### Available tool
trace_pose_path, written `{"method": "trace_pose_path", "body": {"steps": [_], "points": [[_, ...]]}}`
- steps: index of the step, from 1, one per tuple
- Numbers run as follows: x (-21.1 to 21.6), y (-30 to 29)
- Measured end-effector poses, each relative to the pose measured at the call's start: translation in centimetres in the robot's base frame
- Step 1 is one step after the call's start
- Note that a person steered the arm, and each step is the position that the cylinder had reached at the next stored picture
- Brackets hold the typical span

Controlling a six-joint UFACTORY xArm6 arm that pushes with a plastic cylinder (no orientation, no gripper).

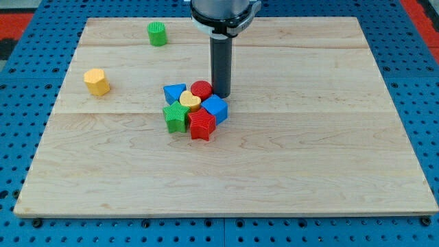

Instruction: Slide the green circle towards the top left

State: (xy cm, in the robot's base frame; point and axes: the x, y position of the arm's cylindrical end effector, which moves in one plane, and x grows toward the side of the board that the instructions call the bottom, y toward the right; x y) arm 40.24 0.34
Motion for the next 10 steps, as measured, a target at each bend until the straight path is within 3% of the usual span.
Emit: {"method": "trace_pose_path", "body": {"steps": [1,4,6,10], "points": [[-1.4,1.1],[-17.5,-3.5],[-17.3,-12.2],[-16.6,-12.2]]}}
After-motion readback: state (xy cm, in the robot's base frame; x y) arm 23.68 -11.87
